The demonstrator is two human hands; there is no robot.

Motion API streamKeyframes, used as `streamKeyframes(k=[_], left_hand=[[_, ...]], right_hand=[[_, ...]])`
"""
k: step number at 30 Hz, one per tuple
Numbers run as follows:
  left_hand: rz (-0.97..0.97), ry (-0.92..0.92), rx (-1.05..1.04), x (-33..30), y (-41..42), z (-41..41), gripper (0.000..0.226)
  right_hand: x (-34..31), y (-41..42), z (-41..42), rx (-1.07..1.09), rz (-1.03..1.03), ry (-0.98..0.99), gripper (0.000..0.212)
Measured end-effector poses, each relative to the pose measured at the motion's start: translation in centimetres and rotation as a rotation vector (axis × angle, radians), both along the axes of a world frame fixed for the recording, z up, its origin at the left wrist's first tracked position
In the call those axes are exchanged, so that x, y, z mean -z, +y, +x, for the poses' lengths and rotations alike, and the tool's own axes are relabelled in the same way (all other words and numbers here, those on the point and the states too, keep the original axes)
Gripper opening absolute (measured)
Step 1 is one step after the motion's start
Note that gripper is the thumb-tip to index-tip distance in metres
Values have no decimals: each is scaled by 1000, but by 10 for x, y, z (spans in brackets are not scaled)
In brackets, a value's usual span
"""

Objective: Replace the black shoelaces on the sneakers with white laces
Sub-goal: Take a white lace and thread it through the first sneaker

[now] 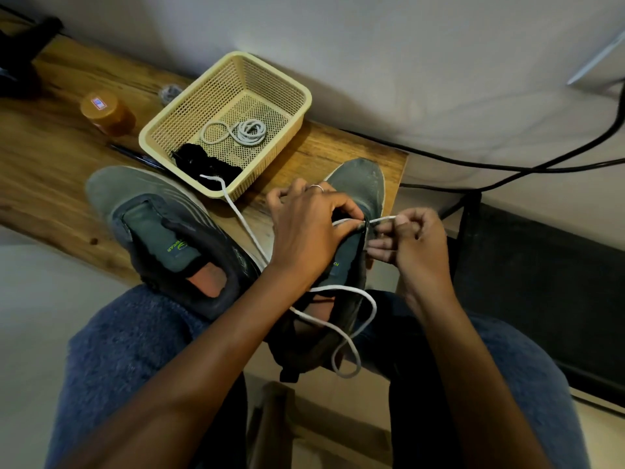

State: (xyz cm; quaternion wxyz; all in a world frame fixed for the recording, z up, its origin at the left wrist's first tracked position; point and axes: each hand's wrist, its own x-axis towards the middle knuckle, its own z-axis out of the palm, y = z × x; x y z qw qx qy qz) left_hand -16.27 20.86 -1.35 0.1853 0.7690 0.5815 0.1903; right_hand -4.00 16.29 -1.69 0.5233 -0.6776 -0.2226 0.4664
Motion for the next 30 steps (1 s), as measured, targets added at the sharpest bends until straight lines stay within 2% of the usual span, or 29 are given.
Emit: streamKeyframes(k=[3, 5, 8, 11, 13, 15, 18, 21, 24, 26, 28, 30], left_hand=[[-14, 1, 5, -1, 1, -1, 11], [-13, 2, 12, -1, 2, -1, 11], [-20, 16, 18, 0, 2, -1, 11], [-36, 31, 25, -1, 3, -1, 11], [-45, 19, 29, -1, 3, -2, 11], [-48, 13, 35, -2, 4, -2, 10], [-44, 17, 46, -2, 4, -2, 10], [-35, 25, 50, -3, 5, -4, 12], [-54, 32, 64, -6, 6, -5, 14], [-73, 42, 71, -7, 6, -7, 14], [-92, 48, 77, -7, 7, -8, 13], [-108, 36, 79, -7, 8, -9, 12]], right_hand=[[-7, 1, 12, 167, 41, 10, 18], [-11, 2, 16, 201, 72, 0, 14], [-15, 1, 11, 109, 65, 81, 7], [-16, 0, 8, 6, 18, 139, 21], [-13, 0, 7, -116, -1, 6, 26], [-8, 0, 7, -227, -25, -218, 22], [-1, -1, 5, -241, -42, -363, 12], [-1, 0, 4, -132, -8, -348, 7], [-7, 0, 13, 152, 101, -275, 10], [-11, 0, 19, 255, 151, -211, 16], [-13, -1, 18, 179, 107, -152, 20], [-11, -1, 11, -5, 12, -120, 21]])
